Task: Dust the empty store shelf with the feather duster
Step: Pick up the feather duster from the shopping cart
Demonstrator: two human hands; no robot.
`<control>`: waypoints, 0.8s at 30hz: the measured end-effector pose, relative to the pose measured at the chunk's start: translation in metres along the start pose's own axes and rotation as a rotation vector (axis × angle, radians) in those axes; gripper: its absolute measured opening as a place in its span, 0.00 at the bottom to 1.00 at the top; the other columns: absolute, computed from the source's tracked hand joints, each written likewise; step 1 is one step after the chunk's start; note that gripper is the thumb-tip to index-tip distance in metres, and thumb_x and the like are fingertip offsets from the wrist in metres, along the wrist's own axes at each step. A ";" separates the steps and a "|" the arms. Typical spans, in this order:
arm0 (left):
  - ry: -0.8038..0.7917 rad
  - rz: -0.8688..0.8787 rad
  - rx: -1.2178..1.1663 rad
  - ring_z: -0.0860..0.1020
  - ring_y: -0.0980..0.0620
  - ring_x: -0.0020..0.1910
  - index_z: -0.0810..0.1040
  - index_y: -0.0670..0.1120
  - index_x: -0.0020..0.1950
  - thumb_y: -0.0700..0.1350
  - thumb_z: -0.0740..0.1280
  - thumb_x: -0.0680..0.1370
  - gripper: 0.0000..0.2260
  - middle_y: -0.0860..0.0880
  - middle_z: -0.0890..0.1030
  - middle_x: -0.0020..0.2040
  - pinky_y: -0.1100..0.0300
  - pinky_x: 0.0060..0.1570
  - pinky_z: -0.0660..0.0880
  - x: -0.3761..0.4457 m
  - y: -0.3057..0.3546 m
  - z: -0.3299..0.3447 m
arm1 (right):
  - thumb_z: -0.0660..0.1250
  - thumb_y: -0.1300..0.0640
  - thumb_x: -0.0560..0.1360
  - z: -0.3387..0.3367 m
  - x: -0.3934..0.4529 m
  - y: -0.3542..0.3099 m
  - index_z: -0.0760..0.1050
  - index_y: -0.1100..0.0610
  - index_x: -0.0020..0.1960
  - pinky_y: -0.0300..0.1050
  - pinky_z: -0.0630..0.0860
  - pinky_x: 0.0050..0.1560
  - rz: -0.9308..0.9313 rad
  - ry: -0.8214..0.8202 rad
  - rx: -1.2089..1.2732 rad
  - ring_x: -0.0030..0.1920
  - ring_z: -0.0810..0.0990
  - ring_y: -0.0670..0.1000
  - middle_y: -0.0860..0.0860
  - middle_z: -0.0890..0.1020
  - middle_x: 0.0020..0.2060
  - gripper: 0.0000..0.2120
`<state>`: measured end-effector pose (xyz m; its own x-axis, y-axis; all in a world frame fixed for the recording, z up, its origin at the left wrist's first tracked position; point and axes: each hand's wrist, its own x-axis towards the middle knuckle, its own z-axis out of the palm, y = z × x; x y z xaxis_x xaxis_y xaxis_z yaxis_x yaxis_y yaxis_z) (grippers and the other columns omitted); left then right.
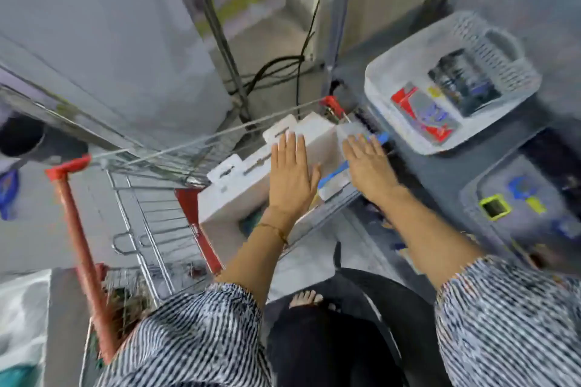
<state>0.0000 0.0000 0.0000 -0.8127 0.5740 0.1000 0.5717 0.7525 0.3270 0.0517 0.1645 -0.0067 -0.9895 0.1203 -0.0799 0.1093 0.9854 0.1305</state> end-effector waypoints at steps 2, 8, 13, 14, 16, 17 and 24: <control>0.006 -0.012 -0.008 0.63 0.33 0.70 0.64 0.32 0.70 0.53 0.52 0.78 0.29 0.32 0.66 0.69 0.42 0.69 0.55 0.003 -0.005 0.018 | 0.53 0.65 0.75 0.022 0.017 0.007 0.69 0.66 0.68 0.62 0.62 0.70 -0.014 -0.127 -0.051 0.70 0.68 0.62 0.62 0.72 0.68 0.23; -0.009 0.005 0.003 0.59 0.35 0.72 0.62 0.33 0.72 0.54 0.49 0.80 0.29 0.34 0.64 0.71 0.45 0.71 0.50 0.004 -0.022 0.066 | 0.60 0.62 0.76 0.067 0.034 0.012 0.75 0.57 0.62 0.62 0.51 0.73 -0.075 -0.351 -0.347 0.67 0.66 0.60 0.54 0.80 0.56 0.15; -0.021 0.006 0.008 0.59 0.35 0.72 0.62 0.33 0.72 0.56 0.49 0.80 0.30 0.34 0.64 0.71 0.44 0.72 0.52 0.004 -0.014 0.045 | 0.62 0.60 0.74 0.031 0.029 0.019 0.78 0.54 0.55 0.53 0.64 0.65 -0.190 -0.286 -0.391 0.58 0.74 0.56 0.52 0.81 0.52 0.12; -0.028 0.011 0.006 0.60 0.35 0.71 0.63 0.33 0.71 0.55 0.50 0.80 0.30 0.34 0.65 0.71 0.44 0.71 0.52 0.005 -0.007 0.032 | 0.65 0.59 0.73 0.014 0.026 0.021 0.79 0.53 0.53 0.51 0.66 0.63 -0.203 -0.241 -0.400 0.55 0.76 0.55 0.52 0.81 0.49 0.10; -0.033 0.034 0.001 0.63 0.34 0.70 0.64 0.33 0.70 0.55 0.51 0.80 0.29 0.33 0.67 0.70 0.42 0.70 0.54 0.006 0.009 0.001 | 0.68 0.56 0.70 -0.033 0.019 0.028 0.81 0.52 0.47 0.48 0.71 0.58 -0.198 -0.151 -0.400 0.49 0.79 0.53 0.50 0.83 0.43 0.06; -0.020 0.049 0.002 0.64 0.34 0.69 0.65 0.33 0.70 0.54 0.52 0.79 0.29 0.33 0.68 0.69 0.41 0.69 0.56 0.007 0.018 -0.017 | 0.66 0.56 0.71 -0.058 0.012 0.033 0.81 0.52 0.47 0.48 0.71 0.58 -0.174 -0.191 -0.405 0.49 0.79 0.53 0.50 0.83 0.44 0.07; 0.122 0.217 -0.047 0.62 0.36 0.70 0.66 0.33 0.70 0.54 0.54 0.78 0.28 0.34 0.68 0.69 0.45 0.69 0.54 0.029 0.111 -0.183 | 0.69 0.53 0.66 -0.249 -0.061 0.074 0.83 0.50 0.41 0.50 0.69 0.52 -0.012 -0.163 -0.365 0.43 0.81 0.55 0.50 0.84 0.36 0.06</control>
<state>0.0193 0.0407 0.2110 -0.6809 0.6749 0.2844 0.7306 0.5988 0.3282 0.0968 0.2004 0.2544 -0.9593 0.1558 -0.2356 0.0284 0.8830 0.4685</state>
